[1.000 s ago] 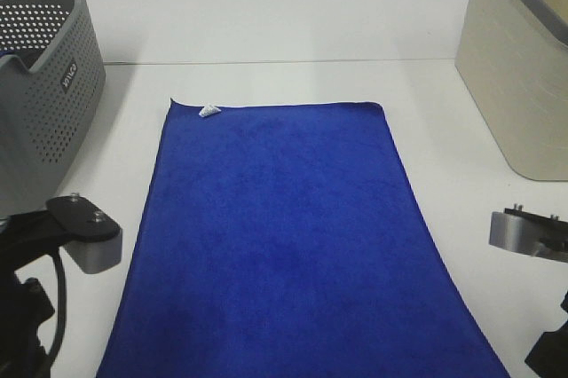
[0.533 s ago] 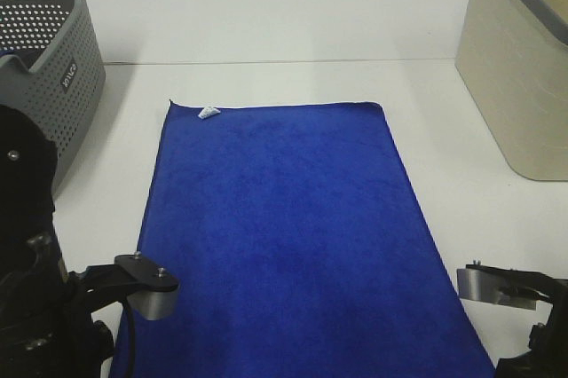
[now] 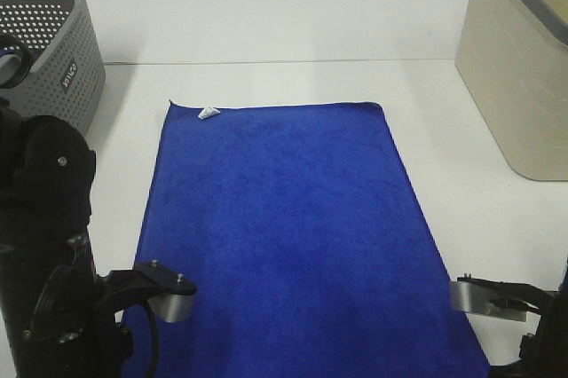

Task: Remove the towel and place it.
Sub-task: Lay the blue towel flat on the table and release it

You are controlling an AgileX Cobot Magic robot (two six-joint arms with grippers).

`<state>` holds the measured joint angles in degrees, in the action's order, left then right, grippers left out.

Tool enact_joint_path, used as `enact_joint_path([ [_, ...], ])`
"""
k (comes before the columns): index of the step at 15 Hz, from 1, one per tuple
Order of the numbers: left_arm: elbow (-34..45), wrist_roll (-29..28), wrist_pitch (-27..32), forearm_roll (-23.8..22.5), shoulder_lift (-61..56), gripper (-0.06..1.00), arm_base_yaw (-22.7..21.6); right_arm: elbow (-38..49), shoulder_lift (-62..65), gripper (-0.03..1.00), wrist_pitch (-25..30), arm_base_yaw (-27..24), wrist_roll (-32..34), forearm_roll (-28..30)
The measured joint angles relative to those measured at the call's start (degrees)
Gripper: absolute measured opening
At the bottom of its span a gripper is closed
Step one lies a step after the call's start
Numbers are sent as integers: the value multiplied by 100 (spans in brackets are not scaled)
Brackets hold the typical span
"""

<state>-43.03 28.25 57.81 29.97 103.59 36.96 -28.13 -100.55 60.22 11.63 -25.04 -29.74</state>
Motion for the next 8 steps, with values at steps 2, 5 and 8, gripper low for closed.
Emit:
enact_joint_path([
  [2, -52, 0, 103, 40, 6, 0, 0, 0, 0, 2, 40, 0, 0, -34],
  [5, -63, 0, 321, 361, 6, 0, 0, 0, 0, 2, 126, 0, 0, -109],
  [8, -63, -92, 619, 458, 6, 0, 57, 109, 0, 3, 269, 0, -23, -178],
])
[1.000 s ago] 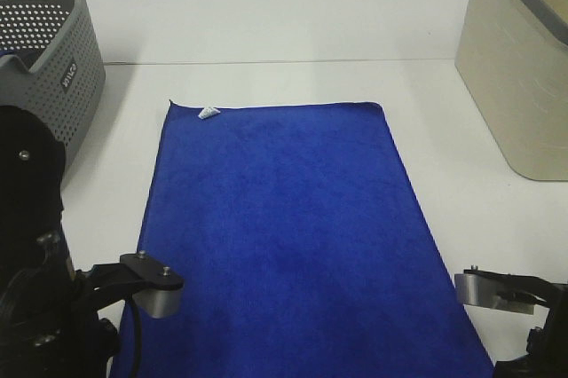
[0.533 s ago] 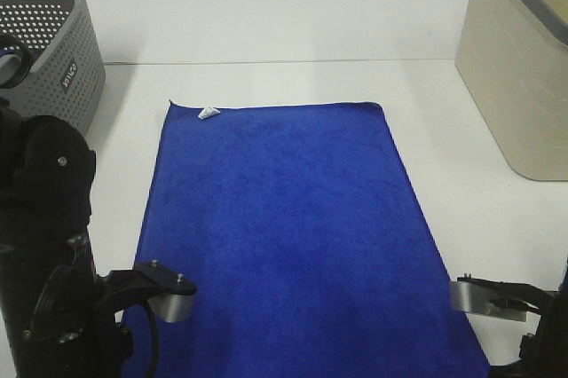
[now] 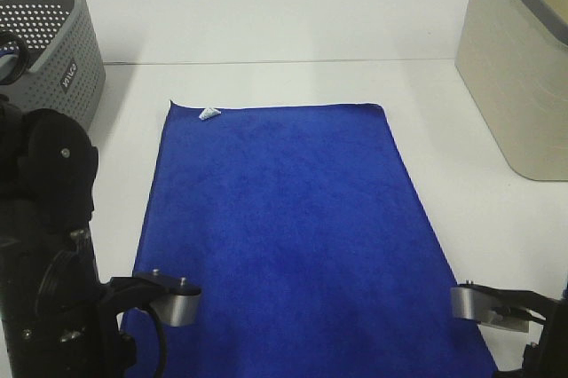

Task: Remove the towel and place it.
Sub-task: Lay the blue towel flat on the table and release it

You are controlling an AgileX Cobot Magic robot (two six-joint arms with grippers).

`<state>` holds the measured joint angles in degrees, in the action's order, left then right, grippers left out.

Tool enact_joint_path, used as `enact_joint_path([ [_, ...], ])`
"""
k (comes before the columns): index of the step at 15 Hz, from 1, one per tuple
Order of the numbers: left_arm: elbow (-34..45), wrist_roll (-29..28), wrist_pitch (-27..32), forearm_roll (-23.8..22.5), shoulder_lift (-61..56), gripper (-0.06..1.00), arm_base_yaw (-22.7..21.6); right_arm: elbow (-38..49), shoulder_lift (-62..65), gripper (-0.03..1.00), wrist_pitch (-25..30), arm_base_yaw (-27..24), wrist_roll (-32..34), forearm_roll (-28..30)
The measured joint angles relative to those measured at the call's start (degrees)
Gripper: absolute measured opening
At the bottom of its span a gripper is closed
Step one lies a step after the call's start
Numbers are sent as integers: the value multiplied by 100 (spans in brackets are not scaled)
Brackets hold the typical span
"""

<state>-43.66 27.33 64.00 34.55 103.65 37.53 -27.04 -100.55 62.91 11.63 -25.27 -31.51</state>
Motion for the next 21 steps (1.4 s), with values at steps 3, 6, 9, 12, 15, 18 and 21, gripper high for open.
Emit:
enact_joint_path([
  [3, 0, -149, 344, 11, 0, 0, 550, 29, 0, 3, 344, 0, 0, -86],
  [6, 0, -378, 401, 29, 0, 0, 957, 29, 0, 3, 481, 0, 0, -109],
  [9, 0, -481, 378, 29, 0, 0, 985, 29, 0, 3, 481, 0, 0, -109],
  [12, 0, -579, 246, 23, 0, 0, 985, 29, 0, 6, 481, 0, 0, -109],
  [15, 0, -625, 246, 23, 0, 0, 985, 29, 0, 12, 481, 0, 0, -109],
  [18, 0, -636, 195, 23, 0, 10, 985, 29, 0, 26, 481, 0, 0, -126],
  [21, 0, -636, 138, 23, 0, 21, 985, 80, 0, 39, 481, 0, 6, -246],
])
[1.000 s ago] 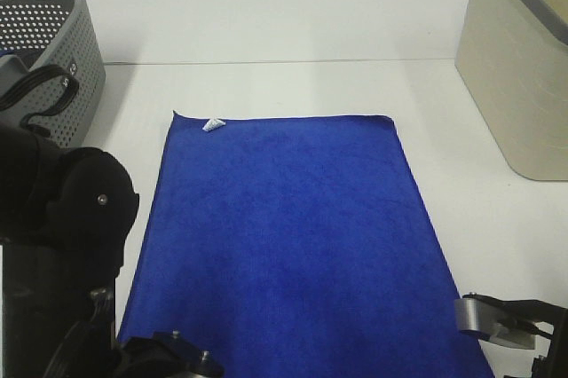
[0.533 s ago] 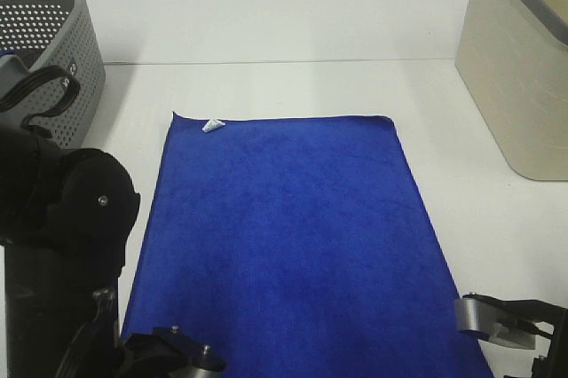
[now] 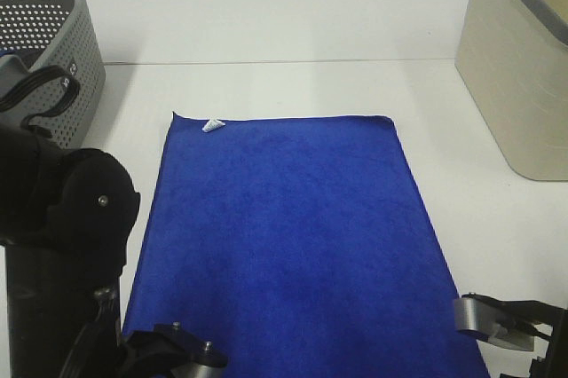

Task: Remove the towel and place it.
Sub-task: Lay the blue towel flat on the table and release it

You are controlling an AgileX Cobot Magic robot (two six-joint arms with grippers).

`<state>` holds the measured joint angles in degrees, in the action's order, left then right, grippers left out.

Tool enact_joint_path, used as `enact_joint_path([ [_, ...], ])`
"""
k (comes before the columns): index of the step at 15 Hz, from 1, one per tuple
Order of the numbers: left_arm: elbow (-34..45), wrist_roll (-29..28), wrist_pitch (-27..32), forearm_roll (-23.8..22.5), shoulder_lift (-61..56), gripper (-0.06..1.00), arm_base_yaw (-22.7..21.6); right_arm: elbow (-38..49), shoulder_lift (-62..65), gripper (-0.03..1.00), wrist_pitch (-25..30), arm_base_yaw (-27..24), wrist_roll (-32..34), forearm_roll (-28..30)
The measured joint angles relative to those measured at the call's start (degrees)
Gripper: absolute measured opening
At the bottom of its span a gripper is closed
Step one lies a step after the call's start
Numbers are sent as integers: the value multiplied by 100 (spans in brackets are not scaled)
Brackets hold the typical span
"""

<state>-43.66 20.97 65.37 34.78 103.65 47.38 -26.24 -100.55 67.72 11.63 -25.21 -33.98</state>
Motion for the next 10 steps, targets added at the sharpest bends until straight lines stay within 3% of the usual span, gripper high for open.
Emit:
enact_joint_path([
  [3, 0, -246, -149, 0, 0, 54, 0, 17, 0, 55, 0, 0, 103, -34],
  [5, 0, -321, -183, 0, 0, 70, 0, 17, 0, 64, 0, 0, 143, -29],
  [8, -126, -453, -149, -11, 0, 76, 0, -17, 178, 66, -29, 0, 166, -23],
  [10, -361, -642, -235, -86, 0, 76, 235, -338, 561, 67, -23, 0, 286, 0],
])
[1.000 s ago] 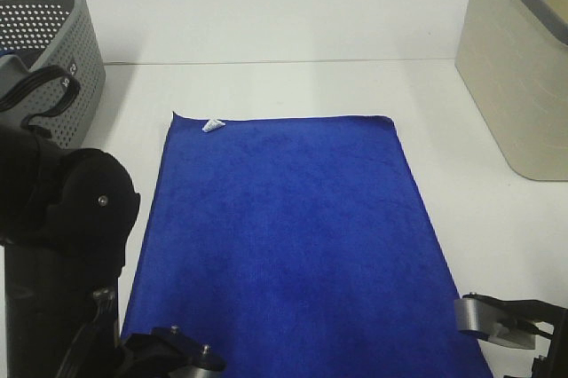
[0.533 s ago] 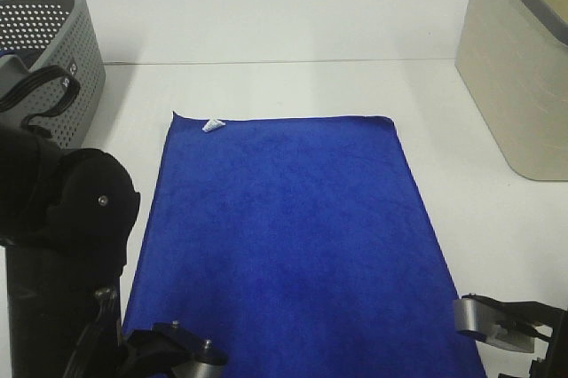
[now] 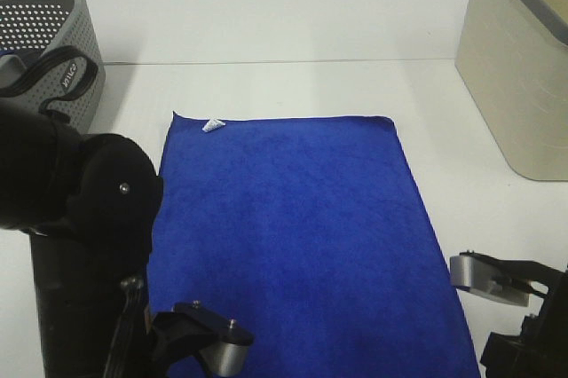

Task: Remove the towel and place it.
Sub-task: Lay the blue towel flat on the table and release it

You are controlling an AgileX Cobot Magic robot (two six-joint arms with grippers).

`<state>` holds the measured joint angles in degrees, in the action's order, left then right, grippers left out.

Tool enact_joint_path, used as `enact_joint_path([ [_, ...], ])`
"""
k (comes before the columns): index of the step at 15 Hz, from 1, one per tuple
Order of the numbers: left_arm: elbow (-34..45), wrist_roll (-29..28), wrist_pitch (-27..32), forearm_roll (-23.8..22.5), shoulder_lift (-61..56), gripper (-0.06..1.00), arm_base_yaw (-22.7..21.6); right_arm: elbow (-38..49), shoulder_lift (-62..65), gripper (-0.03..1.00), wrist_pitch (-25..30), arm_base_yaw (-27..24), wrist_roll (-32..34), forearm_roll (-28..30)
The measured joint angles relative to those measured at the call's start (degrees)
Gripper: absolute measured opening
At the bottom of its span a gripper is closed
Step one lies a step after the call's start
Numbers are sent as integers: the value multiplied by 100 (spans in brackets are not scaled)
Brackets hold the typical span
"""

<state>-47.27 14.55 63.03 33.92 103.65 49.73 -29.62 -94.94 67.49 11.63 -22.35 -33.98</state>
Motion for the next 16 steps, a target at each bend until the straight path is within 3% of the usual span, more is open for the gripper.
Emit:
enact_joint_path([
  [3, 0, -590, -160, -625, 0, 76, 189, -201, 327, 67, 29, 0, 103, 6],
  [9, 0, -957, -1180, -1146, 6, 76, 900, -218, 619, 67, 34, 0, 143, 120],
  [12, -189, -1398, -1140, -1352, 6, 76, 917, -218, 808, 67, -57, 0, 143, 126],
  [16, -1043, -1639, -602, -1954, 6, 76, 791, -413, 1014, 67, -269, 0, 332, 138],
])
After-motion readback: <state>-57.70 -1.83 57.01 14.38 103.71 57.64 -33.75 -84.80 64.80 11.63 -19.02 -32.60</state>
